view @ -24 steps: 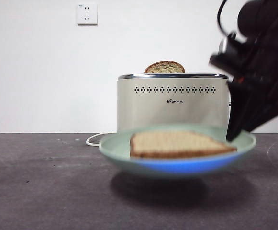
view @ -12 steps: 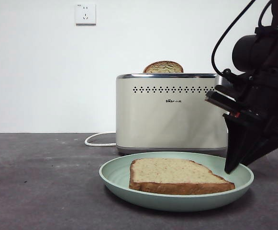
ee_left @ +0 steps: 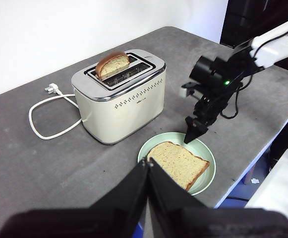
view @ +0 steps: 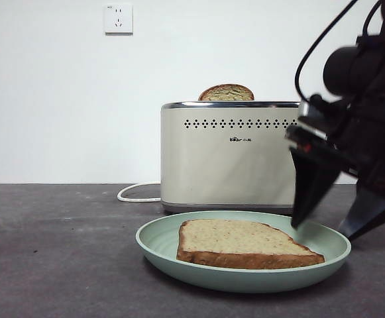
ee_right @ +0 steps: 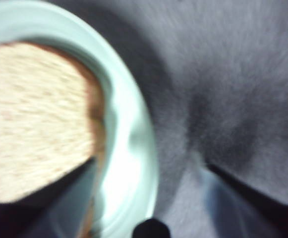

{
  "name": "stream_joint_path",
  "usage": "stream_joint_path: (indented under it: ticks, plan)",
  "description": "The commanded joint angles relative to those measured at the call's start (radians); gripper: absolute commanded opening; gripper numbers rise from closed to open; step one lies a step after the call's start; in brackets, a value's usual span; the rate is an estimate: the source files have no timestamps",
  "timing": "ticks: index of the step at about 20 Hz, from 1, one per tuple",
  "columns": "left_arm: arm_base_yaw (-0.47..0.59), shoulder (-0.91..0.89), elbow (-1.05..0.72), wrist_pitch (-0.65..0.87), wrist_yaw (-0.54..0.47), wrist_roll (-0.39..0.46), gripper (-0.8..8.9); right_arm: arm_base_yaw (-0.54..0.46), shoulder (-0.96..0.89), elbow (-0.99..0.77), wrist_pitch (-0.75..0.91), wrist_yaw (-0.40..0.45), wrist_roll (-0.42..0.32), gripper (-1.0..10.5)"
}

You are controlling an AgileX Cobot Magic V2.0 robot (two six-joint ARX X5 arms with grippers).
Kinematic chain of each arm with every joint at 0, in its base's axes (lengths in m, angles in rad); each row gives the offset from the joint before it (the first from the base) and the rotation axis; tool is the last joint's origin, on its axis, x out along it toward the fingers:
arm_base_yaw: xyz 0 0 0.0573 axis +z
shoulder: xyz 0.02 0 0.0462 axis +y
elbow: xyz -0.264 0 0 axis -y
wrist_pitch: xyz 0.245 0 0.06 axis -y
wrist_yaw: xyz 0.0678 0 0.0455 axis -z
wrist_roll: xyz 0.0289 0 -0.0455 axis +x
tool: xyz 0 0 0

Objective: Take the bread from the toaster,put the bread on the plate,put the plate on the table

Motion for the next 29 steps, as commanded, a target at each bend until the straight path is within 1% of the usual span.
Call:
stream_joint_path:
  ticks: [1, 4, 5, 7, 10, 13, 15, 16, 18, 20, 22, 29]
  plan:
    - [0.002, -0.003, -0.005, 0.005, 0.009, 0.001, -0.08, 0.001, -0.133, -0.006, -0.026, 0.004, -0.003, 5.4]
    - [0.002, -0.003, -0.005, 0.005, 0.009, 0.001, -0.08, 0.003, -0.357, -0.005, -0.137, -0.002, -0.01, 5.4]
    - [0.002, -0.003, -0.005, 0.005, 0.01, 0.001, -0.08, 0.008, -0.438, -0.005, -0.182, -0.005, -0.023, 5.3]
    - [0.002, -0.003, -0.005, 0.004, 0.01, 0.001, -0.08, 0.032, -0.597, -0.005, -0.28, -0.005, -0.049, 5.3]
    - [0.002, -0.003, -0.005, 0.004, 0.012, 0.001, -0.08, 0.072, -0.787, -0.004, -0.4, -0.005, -0.056, 5.2]
    - [0.002, -0.003, -0.005, 0.004, 0.013, 0.001, -0.08, 0.101, -0.9, -0.002, -0.484, -0.006, -0.049, 4.1]
    - [0.002, -0.003, -0.005, 0.003, 0.013, 0.0, -0.08, 0.119, -0.959, 0.001, -0.524, -0.006, -0.039, 3.4]
    - [0.002, -0.003, -0.005, 0.001, 0.013, 0.0, -0.08, 0.128, -0.987, 0.003, -0.539, -0.006, -0.028, 2.8]
    - [0.002, -0.003, -0.005, -0.003, 0.013, 0.0, -0.08, 0.142, -1.03, 0.005, -0.552, -0.021, -0.022, 1.3]
    - [0.002, -0.003, -0.005, -0.005, 0.013, 0.0, -0.08, 0.153, -1.062, 0.005, -0.552, -0.066, -0.023, -0.3]
    - [0.002, -0.003, -0.005, -0.008, 0.013, 0.0, -0.08, 0.156, -1.077, 0.005, -0.553, -0.09, -0.022, -0.1]
    - [0.002, -0.003, -0.005, -0.012, 0.012, 0.0, -0.08, 0.159, -1.07, 0.005, -0.562, -0.09, -0.023, -0.1]
